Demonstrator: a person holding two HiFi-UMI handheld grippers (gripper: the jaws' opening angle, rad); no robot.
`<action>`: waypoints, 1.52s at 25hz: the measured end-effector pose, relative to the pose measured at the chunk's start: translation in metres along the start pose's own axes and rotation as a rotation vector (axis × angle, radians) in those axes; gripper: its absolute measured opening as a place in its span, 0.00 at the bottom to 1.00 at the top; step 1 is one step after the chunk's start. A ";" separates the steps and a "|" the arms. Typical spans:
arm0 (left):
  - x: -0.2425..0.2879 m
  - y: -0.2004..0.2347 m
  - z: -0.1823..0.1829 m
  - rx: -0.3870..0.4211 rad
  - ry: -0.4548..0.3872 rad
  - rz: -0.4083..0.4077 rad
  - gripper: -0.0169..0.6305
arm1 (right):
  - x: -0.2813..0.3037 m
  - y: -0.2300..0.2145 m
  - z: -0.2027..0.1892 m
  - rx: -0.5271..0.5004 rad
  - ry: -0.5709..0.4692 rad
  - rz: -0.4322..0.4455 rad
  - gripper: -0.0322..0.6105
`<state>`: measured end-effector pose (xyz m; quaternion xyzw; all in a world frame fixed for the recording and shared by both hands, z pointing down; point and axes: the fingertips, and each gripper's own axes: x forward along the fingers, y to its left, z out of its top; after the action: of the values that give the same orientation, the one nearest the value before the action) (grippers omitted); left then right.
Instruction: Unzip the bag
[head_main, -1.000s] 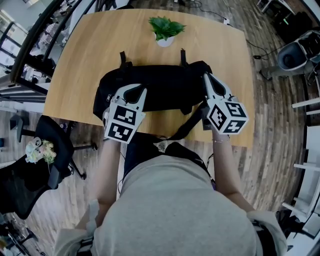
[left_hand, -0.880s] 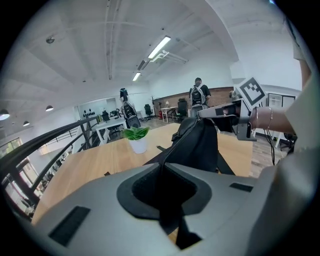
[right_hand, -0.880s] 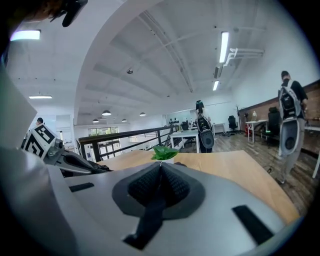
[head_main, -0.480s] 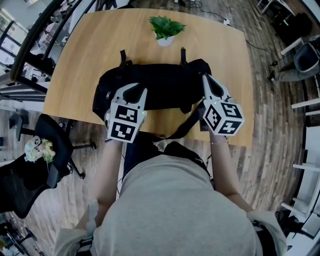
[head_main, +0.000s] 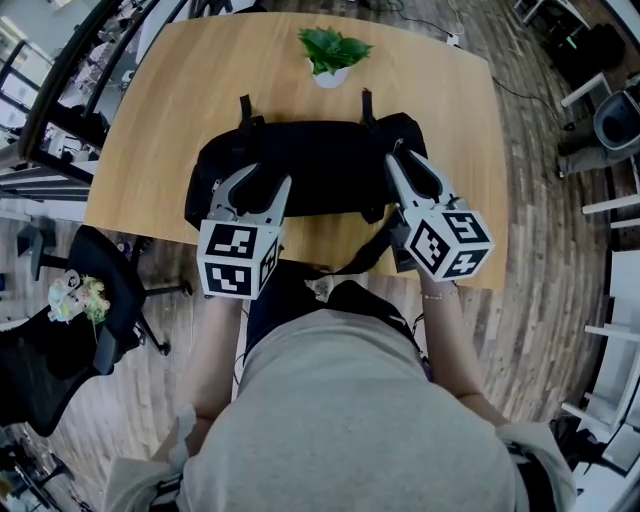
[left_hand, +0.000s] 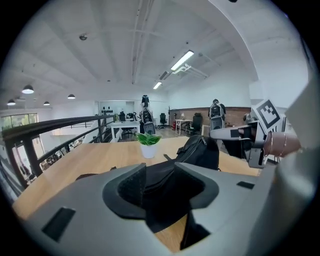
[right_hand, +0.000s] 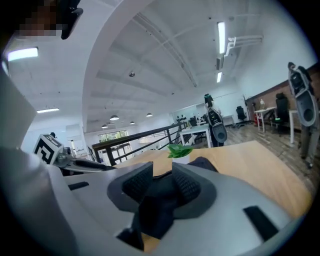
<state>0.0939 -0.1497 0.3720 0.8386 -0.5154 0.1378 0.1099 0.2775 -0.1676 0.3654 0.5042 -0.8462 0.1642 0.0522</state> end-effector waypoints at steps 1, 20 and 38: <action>-0.003 -0.001 0.001 -0.016 -0.013 -0.001 0.29 | 0.000 0.007 0.000 0.003 0.002 0.025 0.22; -0.019 -0.030 -0.017 -0.142 0.001 -0.132 0.07 | -0.006 0.095 -0.029 -0.067 0.137 0.295 0.06; -0.012 -0.038 -0.022 -0.206 0.029 -0.155 0.06 | -0.006 0.104 -0.035 -0.208 0.223 0.365 0.06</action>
<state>0.1204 -0.1152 0.3865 0.8582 -0.4587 0.0875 0.2132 0.1870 -0.1054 0.3732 0.3134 -0.9248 0.1374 0.1663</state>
